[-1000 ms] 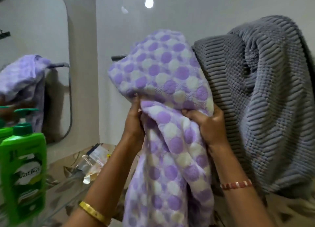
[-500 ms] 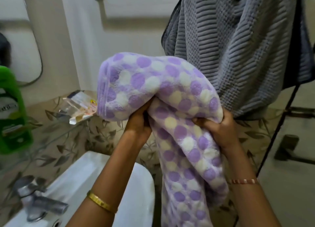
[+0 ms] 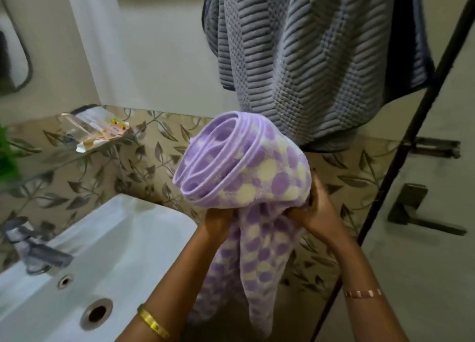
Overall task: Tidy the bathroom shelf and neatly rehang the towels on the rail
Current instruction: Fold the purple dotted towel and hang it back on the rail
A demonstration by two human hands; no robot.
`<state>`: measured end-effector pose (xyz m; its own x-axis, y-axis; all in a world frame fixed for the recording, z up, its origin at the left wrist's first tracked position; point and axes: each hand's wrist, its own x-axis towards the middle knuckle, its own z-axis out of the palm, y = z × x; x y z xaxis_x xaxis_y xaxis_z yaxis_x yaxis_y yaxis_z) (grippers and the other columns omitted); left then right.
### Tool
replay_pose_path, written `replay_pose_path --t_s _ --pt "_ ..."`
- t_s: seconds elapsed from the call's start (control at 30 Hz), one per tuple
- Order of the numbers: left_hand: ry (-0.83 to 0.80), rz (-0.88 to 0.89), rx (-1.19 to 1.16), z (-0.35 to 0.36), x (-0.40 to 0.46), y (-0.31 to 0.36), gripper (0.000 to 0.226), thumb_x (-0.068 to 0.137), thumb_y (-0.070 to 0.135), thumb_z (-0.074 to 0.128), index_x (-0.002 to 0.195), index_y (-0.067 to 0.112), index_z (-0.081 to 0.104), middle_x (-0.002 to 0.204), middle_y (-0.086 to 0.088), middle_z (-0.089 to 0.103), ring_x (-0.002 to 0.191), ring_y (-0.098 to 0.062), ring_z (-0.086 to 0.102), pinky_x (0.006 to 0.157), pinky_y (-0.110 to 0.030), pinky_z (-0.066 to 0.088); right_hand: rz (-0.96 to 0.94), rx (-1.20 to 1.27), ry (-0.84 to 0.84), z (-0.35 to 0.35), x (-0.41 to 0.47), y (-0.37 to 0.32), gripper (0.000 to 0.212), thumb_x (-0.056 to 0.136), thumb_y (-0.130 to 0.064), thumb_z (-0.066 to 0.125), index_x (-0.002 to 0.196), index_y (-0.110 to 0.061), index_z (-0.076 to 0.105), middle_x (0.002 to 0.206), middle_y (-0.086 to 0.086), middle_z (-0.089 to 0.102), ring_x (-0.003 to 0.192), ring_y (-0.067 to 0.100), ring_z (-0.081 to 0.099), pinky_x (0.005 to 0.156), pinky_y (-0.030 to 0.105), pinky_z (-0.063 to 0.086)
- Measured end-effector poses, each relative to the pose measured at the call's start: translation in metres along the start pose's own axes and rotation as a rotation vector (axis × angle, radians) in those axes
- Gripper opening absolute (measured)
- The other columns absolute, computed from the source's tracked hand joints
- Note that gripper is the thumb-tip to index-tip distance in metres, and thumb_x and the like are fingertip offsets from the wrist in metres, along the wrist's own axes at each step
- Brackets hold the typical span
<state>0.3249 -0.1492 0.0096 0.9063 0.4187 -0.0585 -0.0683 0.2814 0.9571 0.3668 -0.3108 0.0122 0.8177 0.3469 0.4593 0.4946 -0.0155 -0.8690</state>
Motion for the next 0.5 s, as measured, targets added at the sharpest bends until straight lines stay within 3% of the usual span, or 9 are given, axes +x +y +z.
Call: replay_pose_path --t_s 0.07,0.13,0.17,0.23,0.3,0.37,0.43,0.5 --pt "0.056 -0.036 0.050 0.013 -0.009 -0.016 0.023 0.095 0.000 0.036 0.080 0.007 0.051 0.074 -0.006 0.044 0.057 -0.007 0.054 0.056 -0.014 0.046 -0.020 0.036 -0.074 -0.016 -0.006 0.005 0.088 0.059 -0.020 0.074 0.133 -0.029 0.028 0.125 -0.021 0.043 0.105 -0.026 0.046 0.081 0.000 0.041" --pt "0.090 -0.066 0.120 0.023 -0.017 -0.037 0.024 0.095 -0.004 0.030 0.109 -0.009 0.049 0.089 -0.012 0.044 0.080 -0.021 0.047 0.078 -0.025 0.048 -0.062 0.007 -0.154 -0.026 -0.010 0.009 0.097 0.062 -0.012 0.072 0.143 -0.020 0.019 0.135 -0.021 0.036 0.118 -0.019 0.041 0.092 0.004 0.038" --pt "0.119 -0.073 0.167 0.025 -0.021 -0.047 0.031 0.095 -0.006 0.029 0.123 -0.016 0.037 0.091 -0.012 0.042 0.085 -0.024 0.041 0.084 -0.025 0.045 -0.072 -0.012 -0.185 -0.028 -0.012 0.010 0.100 0.062 -0.015 0.074 0.144 -0.021 0.018 0.140 -0.019 0.035 0.125 -0.013 0.038 0.098 0.007 0.037" --pt "0.191 -0.084 0.245 0.030 -0.028 -0.064 0.038 0.091 -0.008 0.039 0.127 -0.019 0.032 0.087 -0.009 0.041 0.089 -0.023 0.037 0.078 -0.027 0.045 -0.091 -0.045 -0.191 -0.031 -0.015 0.016 0.095 0.060 -0.019 0.078 0.139 -0.030 0.027 0.143 -0.006 0.038 0.130 -0.002 0.039 0.103 0.014 0.037" --pt "0.232 -0.106 0.310 0.036 -0.036 -0.074 0.040 0.087 -0.001 0.054 0.124 -0.010 0.044 0.088 -0.007 0.044 0.089 -0.022 0.041 0.079 -0.033 0.045 -0.076 -0.014 -0.100 -0.033 -0.020 0.023 0.069 0.064 -0.008 0.078 0.123 -0.026 0.047 0.129 0.006 0.053 0.113 -0.007 0.051 0.092 0.011 0.043" --pt "0.213 -0.159 0.373 0.045 -0.051 -0.074 0.039 0.082 0.013 0.065 0.119 0.006 0.054 0.098 -0.004 0.053 0.090 -0.018 0.055 0.075 -0.024 0.046 -0.014 0.052 0.026 -0.034 -0.026 0.031 0.037 0.072 0.008 0.070 0.100 -0.015 0.062 0.099 0.012 0.067 0.089 -0.012 0.057 0.076 0.008 0.047" --pt "0.200 0.074 0.399 0.041 -0.060 -0.085 0.045 0.070 0.024 0.078 0.110 0.025 0.057 0.111 0.008 0.060 0.094 -0.008 0.061 0.077 -0.015 0.048 0.019 0.078 0.109 -0.039 -0.033 0.038 0.041 0.074 0.009 0.067 0.080 -0.031 0.060 0.081 -0.011 0.062 0.072 -0.016 0.058 0.064 0.001 0.045" --pt "0.169 0.213 0.395 0.034 -0.074 -0.091 0.054 0.062 0.038 0.081 0.111 0.029 0.059 0.116 0.014 0.064 0.105 -0.002 0.061 0.084 -0.014 0.049 0.151 0.204 0.153 -0.045 -0.034 0.046 0.039 0.076 0.005 0.067 0.075 -0.032 0.056 0.078 -0.015 0.058 0.072 -0.005 0.058 0.063 0.004 0.046"
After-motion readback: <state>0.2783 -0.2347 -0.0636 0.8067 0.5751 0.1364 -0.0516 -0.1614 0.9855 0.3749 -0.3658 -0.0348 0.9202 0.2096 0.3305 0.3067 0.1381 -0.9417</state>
